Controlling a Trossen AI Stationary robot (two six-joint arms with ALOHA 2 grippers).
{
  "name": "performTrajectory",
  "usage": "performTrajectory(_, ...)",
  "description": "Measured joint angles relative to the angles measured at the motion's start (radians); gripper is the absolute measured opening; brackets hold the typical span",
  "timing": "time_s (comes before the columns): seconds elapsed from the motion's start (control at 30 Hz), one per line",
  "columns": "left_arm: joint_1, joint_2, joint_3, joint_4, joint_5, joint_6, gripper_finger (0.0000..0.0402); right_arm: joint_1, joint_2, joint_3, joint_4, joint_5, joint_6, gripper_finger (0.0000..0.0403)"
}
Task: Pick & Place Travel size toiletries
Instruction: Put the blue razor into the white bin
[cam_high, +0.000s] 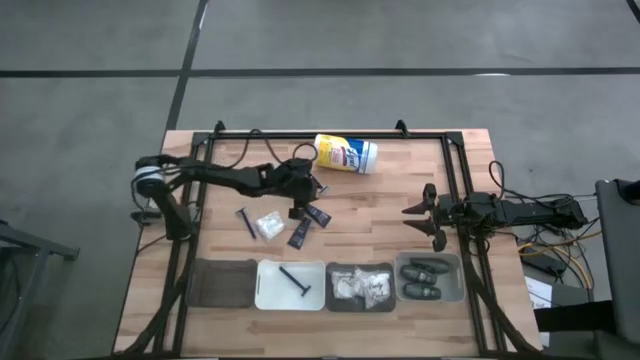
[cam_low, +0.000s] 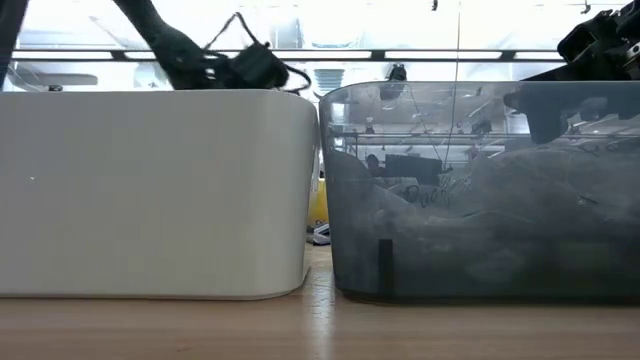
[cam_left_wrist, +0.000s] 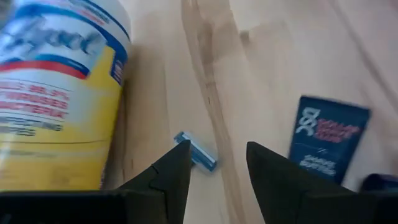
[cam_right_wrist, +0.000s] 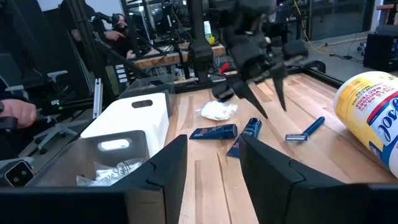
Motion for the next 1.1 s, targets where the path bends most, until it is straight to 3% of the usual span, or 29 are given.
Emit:
performTrajectory(0.3,0.052,0.109,0.129,-0.157,0.0,0.067,0.0161,0.0,0.0,0.0,0.0,0.0,0.0,0.0111)
performTrajectory(0.6,0.121,0.147,0.14,-0.157,0.022,0.046,0.016,0.0,0.0,0.0,0.0,0.0,0.0,0.0078)
performTrajectory(1.1,0.129,0.214,0.177,-0.112,0.029,-0.06,0.0161,0.0,-0.001,0.0,0.0,0.0,0.0,0.0043)
